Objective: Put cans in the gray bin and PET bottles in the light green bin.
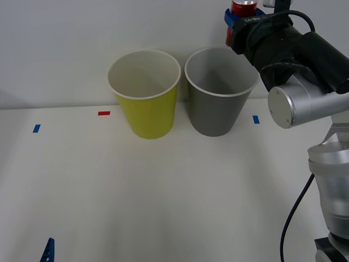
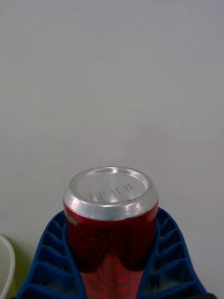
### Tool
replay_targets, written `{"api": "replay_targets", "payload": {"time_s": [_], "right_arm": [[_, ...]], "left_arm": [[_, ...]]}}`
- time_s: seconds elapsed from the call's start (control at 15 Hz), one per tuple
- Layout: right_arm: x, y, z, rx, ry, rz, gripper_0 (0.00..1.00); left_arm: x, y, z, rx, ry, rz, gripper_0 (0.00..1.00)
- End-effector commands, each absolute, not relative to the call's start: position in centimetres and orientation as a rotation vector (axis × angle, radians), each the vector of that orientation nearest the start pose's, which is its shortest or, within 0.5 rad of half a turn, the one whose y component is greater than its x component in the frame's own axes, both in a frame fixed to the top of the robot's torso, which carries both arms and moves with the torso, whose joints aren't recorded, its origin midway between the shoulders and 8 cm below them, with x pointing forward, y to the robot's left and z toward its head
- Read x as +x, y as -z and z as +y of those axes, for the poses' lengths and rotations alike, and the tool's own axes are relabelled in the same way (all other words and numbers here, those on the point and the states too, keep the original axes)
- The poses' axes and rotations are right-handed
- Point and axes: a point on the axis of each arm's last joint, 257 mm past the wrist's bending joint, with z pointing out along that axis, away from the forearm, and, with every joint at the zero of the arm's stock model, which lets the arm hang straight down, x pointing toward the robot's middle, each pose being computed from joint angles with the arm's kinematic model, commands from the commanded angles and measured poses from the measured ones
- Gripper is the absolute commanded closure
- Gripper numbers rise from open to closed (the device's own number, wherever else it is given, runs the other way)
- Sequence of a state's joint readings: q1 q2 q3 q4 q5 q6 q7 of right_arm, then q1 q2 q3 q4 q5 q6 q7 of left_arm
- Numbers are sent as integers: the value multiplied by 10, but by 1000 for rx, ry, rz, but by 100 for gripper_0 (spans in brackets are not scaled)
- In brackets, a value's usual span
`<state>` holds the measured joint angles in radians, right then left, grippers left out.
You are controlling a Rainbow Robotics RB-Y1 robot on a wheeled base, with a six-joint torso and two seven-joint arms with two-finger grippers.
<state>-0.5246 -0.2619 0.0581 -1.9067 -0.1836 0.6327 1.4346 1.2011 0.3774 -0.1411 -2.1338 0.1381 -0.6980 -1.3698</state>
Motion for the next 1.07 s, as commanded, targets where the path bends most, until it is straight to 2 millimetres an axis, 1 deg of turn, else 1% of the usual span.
{"api": "replay_targets", "payload": {"time_s": [0.07,0.33,0.8,0.87,0.93,1.07], "right_arm": [[598,-63,-129,-229,-176,1386,0],[597,-66,-126,-231,-185,1374,0],[597,-66,-129,-239,-166,1370,0],[597,-66,-131,-243,-149,1369,0],[596,-71,-134,-237,-138,1359,0],[595,-71,-140,-212,-124,1370,0]], "left_arm": [[196,204,294,-64,66,1520,0],[196,204,294,-64,66,1520,0],[196,204,294,-64,66,1520,0],[196,204,294,-64,66,1520,0],[196,204,294,-64,66,1520,0],[196,204,294,-64,66,1520,0]]}}
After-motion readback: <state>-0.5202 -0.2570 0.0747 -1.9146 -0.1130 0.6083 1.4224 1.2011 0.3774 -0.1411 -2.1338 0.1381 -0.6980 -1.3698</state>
